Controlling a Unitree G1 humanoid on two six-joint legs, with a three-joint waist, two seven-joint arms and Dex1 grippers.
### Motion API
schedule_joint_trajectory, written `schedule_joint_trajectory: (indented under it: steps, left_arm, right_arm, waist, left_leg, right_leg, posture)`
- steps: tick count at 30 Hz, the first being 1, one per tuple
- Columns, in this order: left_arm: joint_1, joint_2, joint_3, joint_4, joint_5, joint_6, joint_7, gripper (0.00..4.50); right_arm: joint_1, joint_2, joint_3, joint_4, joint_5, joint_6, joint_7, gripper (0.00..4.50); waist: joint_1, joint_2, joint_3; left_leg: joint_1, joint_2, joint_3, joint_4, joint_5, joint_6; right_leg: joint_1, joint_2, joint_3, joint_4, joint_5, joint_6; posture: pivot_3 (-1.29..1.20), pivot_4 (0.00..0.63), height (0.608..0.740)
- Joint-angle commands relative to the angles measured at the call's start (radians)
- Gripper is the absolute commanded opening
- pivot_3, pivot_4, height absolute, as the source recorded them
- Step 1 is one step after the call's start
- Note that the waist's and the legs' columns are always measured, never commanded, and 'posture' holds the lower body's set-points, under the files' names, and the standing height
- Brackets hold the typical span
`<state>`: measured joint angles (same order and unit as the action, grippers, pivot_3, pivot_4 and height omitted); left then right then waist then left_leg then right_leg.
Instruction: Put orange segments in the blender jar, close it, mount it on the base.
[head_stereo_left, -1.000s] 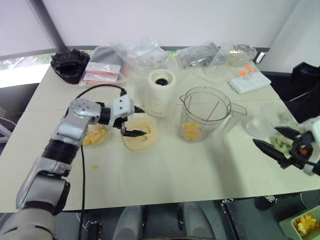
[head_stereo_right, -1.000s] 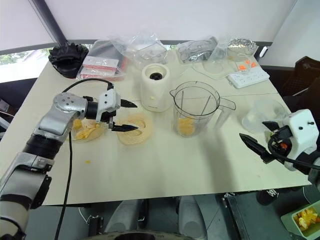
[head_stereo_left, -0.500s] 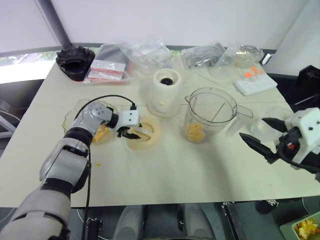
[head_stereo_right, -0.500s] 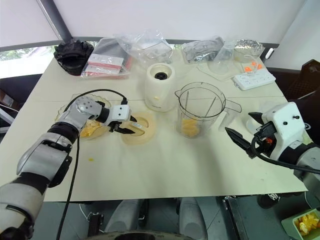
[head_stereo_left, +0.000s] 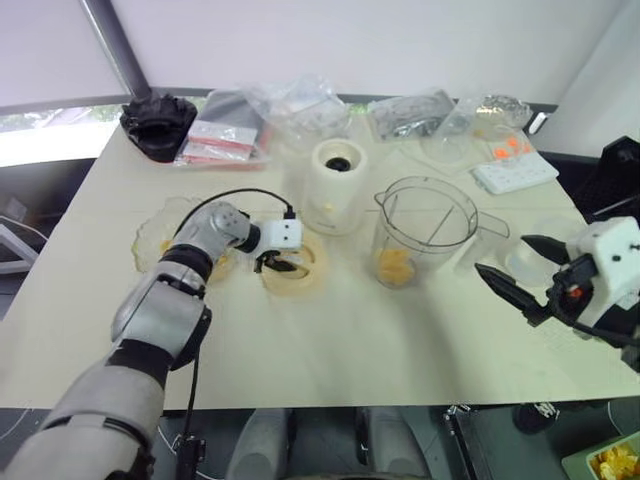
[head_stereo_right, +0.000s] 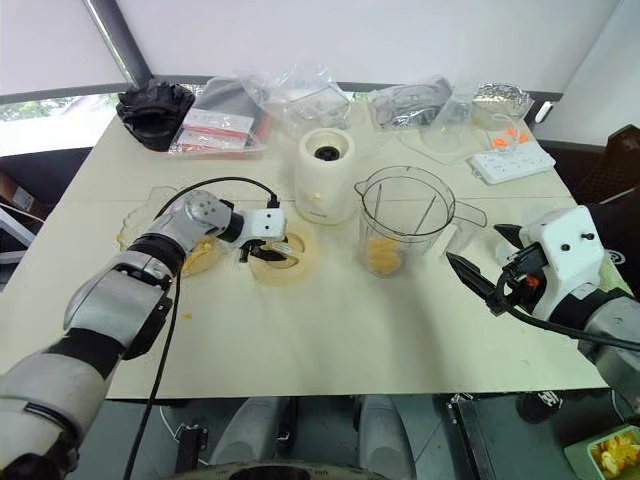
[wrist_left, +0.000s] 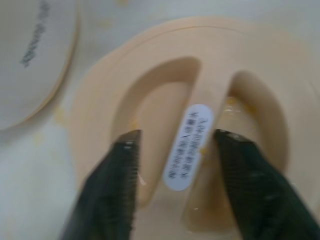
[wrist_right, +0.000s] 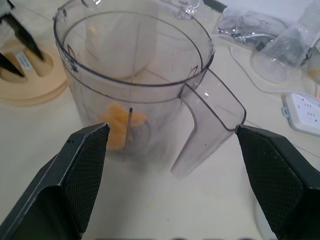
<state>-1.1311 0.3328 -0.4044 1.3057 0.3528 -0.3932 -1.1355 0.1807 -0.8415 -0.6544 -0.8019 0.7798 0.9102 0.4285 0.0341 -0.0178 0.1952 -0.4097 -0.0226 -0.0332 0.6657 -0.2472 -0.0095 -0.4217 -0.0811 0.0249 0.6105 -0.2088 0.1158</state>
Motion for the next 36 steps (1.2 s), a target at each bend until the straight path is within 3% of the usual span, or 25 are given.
schedule_joint_trajectory:
  steps: [1,2,14,18,33,36]
  left_arm:
    - [0.005,-0.013,-0.025,0.013,0.036,0.013,-0.063,0.39]
    - [0.005,-0.011,-0.023,0.011,0.034,0.01,-0.08,0.24]
    - [-0.002,0.03,0.18,-0.119,-0.185,0.078,-0.264,0.25]
    - [0.064,0.059,0.229,-0.292,-0.275,0.145,-0.34,0.25]
    - [0.14,0.108,0.279,-0.673,-0.406,0.373,-0.267,0.25]
    - [0.144,0.131,0.292,-0.742,-0.42,0.383,-0.232,0.25]
  right_arm:
    - [0.002,0.026,0.024,-0.002,-0.021,-0.019,-0.02,4.23]
    - [0.006,0.04,0.042,0.001,-0.033,-0.024,-0.029,4.23]
    - [-0.03,0.193,0.218,0.064,-0.243,-0.092,-0.199,4.23]
    - [-0.127,0.255,0.304,0.126,-0.322,-0.088,-0.292,4.23]
    - [-0.324,0.475,0.406,0.353,-0.493,-0.209,-0.42,4.23]
    - [-0.355,0.516,0.421,0.383,-0.51,-0.235,-0.436,3.32]
  waist:
    - [0.005,-0.001,-0.001]
    - [0.004,-0.001,-0.001]
    - [0.001,-0.001,0.0]
    - [-0.004,-0.001,0.0]
    - [-0.028,-0.001,0.0]
    - [-0.031,-0.001,0.0]
  left_leg:
    - [0.0,0.0,0.0,0.0,0.0,0.0]
    - [0.0,0.0,0.0,0.0,0.0,0.0]
    - [-0.002,0.0,0.0,-0.001,-0.001,0.001]
    - [-0.002,0.001,0.0,-0.001,-0.001,0.001]
    - [-0.001,0.0,-0.001,-0.002,-0.001,0.001]
    - [-0.001,0.0,-0.001,-0.002,-0.001,0.001]
  right_leg:
    - [0.0,0.0,0.0,0.0,0.0,0.0]
    - [0.0,0.0,0.0,0.0,0.0,0.0]
    - [-0.003,0.001,0.0,0.001,0.002,-0.003]
    - [-0.003,0.0,0.0,0.001,0.002,-0.003]
    - [-0.004,0.001,0.0,0.003,0.002,-0.003]
    - [-0.004,0.002,0.0,0.004,0.004,0.0]
  posture:
    - [0.0,0.15,0.74]
    - [0.0,0.15,0.74]
    - [0.0,0.15,0.74]
    - [0.0,0.15,0.74]
    - [0.0,0.15,0.74]
    - [0.0,0.15,0.74]
